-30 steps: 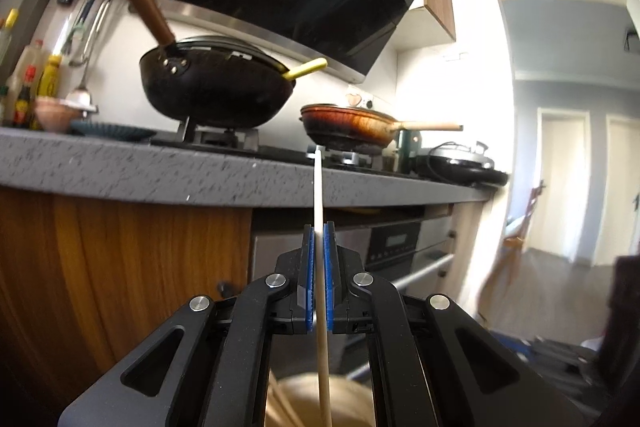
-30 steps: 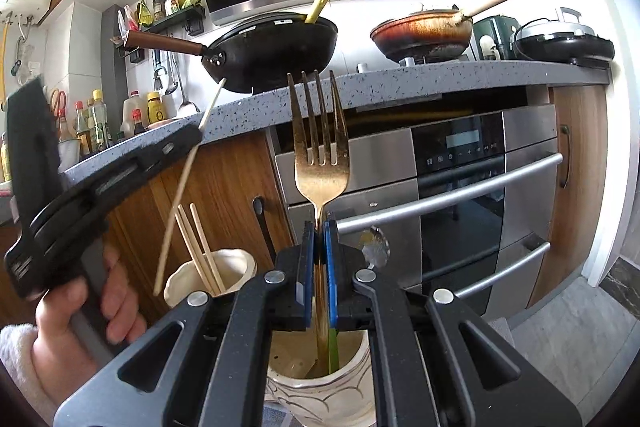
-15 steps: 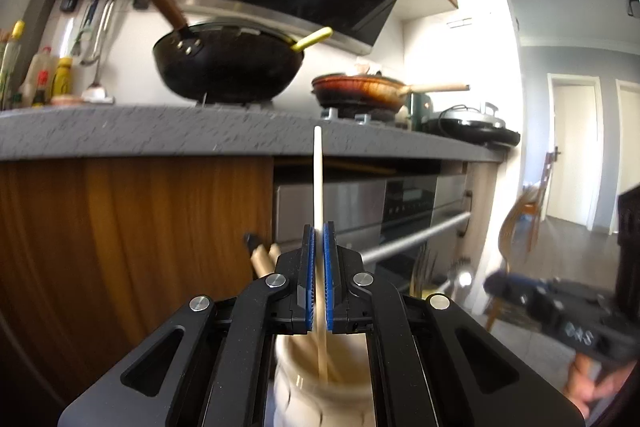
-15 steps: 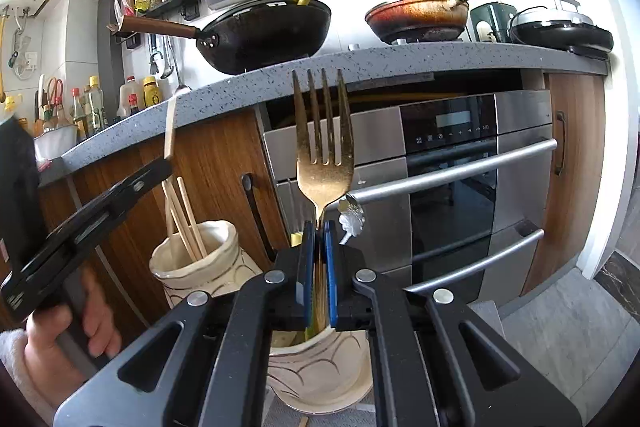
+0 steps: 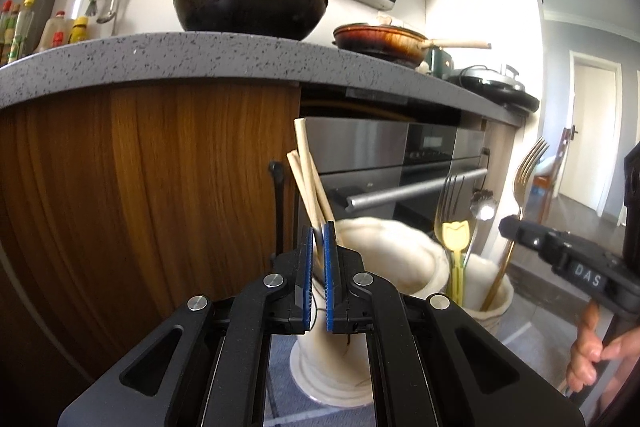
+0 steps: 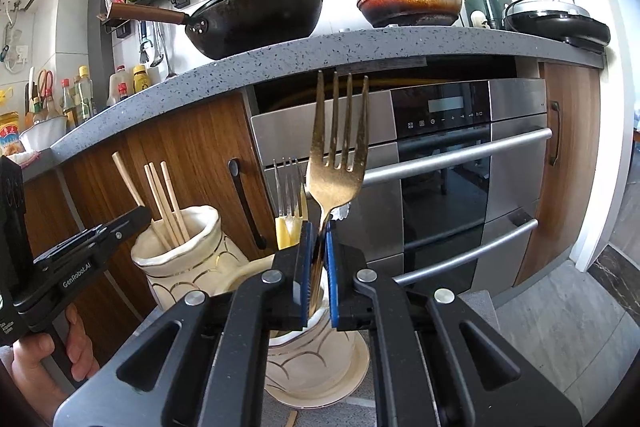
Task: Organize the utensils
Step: 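Release the chopstick into the tall cup while the right tool releases the fork into the short cup, then move both open tools back over the last chopstick and yellow spoon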
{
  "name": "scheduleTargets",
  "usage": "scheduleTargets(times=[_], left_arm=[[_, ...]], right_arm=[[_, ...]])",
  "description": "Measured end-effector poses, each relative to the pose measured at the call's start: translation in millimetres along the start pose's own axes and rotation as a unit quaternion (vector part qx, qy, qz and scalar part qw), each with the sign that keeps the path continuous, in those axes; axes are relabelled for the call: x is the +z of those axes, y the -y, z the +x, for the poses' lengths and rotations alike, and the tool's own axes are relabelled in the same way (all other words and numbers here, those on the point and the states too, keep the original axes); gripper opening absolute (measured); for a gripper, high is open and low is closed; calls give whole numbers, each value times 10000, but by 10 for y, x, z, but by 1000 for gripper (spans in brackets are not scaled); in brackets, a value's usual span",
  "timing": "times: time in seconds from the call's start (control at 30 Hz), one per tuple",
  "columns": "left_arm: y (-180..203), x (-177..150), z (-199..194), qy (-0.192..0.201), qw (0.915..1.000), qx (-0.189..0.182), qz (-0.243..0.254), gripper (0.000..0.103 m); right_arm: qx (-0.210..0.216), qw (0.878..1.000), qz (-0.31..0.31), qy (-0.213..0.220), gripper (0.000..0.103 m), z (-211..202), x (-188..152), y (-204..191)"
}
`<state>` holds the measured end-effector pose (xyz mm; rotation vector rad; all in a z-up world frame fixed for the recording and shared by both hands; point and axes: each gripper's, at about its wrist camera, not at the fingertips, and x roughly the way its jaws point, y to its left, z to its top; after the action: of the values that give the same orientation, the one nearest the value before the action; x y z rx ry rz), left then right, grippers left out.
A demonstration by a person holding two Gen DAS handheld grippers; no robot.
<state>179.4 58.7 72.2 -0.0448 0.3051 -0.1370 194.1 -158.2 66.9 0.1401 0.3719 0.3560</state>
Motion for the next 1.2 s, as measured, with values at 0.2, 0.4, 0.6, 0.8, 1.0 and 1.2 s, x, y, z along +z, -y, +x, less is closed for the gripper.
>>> scheduleTargets(times=[0.2, 0.4, 0.6, 0.8, 1.0, 1.2], left_arm=[[24, 12, -36, -93, 9997, 206, 94, 12], [74, 61, -261, -41, 9996, 260, 124, 17], [207, 28, -572, -48, 9993, 272, 258, 49], [358, -114, -918, -50, 9989, 225, 396, 79], [497, -345, -1204, 12, 9979, 298, 569, 95], [541, -601, -1285, -104, 9979, 267, 580, 96]], right_arm=[[-40, 10000, -57, -16, 18, -34, -1, 5], [17, 10000, 31, 18, 41, -221, -44, 52], [28, 9997, 197, 140, 63, -576, -127, 105], [-17, 9999, 117, 73, 93, -873, -317, 132], [-268, 9994, 68, -196, 97, -1030, -550, 159], [-553, 9968, -5, -585, 97, -1046, -775, 174]])
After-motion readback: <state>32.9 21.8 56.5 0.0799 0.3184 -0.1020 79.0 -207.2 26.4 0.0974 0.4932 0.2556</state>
